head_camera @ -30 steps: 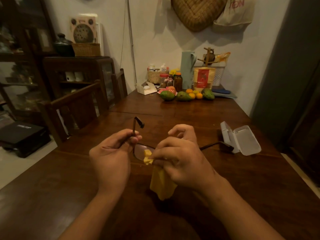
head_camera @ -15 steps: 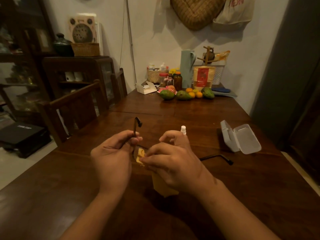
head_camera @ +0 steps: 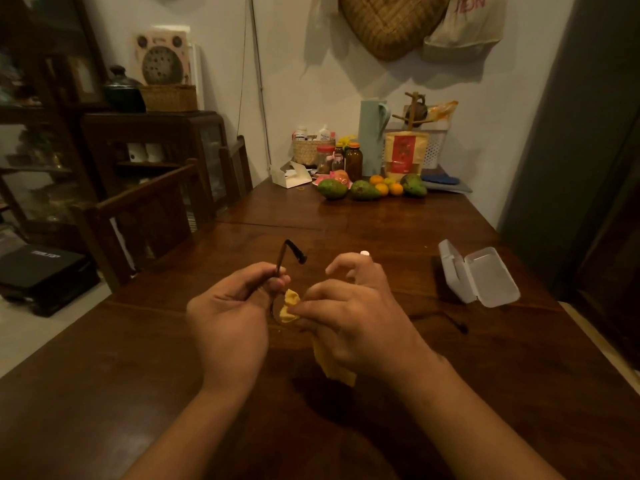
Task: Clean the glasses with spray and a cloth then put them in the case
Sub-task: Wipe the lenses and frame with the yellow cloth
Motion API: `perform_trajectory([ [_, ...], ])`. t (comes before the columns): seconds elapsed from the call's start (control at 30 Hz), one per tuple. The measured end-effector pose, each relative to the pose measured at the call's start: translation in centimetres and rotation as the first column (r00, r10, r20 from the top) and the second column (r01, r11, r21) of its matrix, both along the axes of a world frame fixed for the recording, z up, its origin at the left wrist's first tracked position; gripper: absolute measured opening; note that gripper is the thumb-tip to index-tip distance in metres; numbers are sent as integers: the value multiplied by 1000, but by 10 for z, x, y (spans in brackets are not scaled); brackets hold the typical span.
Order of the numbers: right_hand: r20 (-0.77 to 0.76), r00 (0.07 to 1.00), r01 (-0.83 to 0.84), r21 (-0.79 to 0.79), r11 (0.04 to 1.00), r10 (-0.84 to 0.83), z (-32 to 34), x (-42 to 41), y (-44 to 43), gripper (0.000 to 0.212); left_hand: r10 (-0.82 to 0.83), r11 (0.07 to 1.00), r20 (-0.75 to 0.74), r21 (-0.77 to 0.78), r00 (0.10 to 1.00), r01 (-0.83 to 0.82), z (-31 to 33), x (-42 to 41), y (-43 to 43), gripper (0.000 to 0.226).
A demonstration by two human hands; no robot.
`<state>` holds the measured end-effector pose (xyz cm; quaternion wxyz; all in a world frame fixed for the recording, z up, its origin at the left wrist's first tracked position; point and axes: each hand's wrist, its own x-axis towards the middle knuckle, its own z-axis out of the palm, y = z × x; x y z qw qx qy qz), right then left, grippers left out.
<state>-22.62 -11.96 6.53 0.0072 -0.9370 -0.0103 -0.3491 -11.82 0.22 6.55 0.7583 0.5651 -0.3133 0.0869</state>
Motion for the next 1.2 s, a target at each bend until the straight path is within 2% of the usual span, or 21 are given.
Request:
perform_trajectory([
  [0.2,-95,994,-58,24,998,60,0,-2,3,19,20,1000,-23,21,1000,-20,-1,6,-1,50],
  [0.3,-131,981,-129,133,983,147,1,-1,0,19,23,1000,-21,20,1000,-22,-1,6,-2,48],
  [0.4,-74,980,-162,226,961,183,2,0,-3,20,0,1000,-47,10,999,0,-1,7,-2,45],
  [0.5,72,992,-121,236,964,107,3,3,-5,19,-31,999,-83,-26,996,29,-1,6,-3,37],
  [0.57,109,993,-73,235,969,48,2,5,-5,21,-46,999,-87,-17,995,44,-2,5,-3,32],
  [0.77,19,998,-61,35,998,60,-11,6,3,36,-49,999,-119,-9,992,48,-3,7,-4,46],
  [0.83,30,995,-100,16,995,99,-11,6,4,32,-61,998,-150,-28,987,57,-3,8,-4,45],
  [1.0,-38,987,-156,59,986,158,-2,2,-2,24,-58,998,-137,-20,989,56,0,7,-2,35],
  [1.07,-70,982,-164,124,979,174,1,-2,-6,20,-41,999,-127,-18,991,39,1,8,-2,36],
  [1.2,-7,994,-104,227,968,109,5,-3,-11,18,-42,999,-101,-5,994,41,-2,9,-3,37],
])
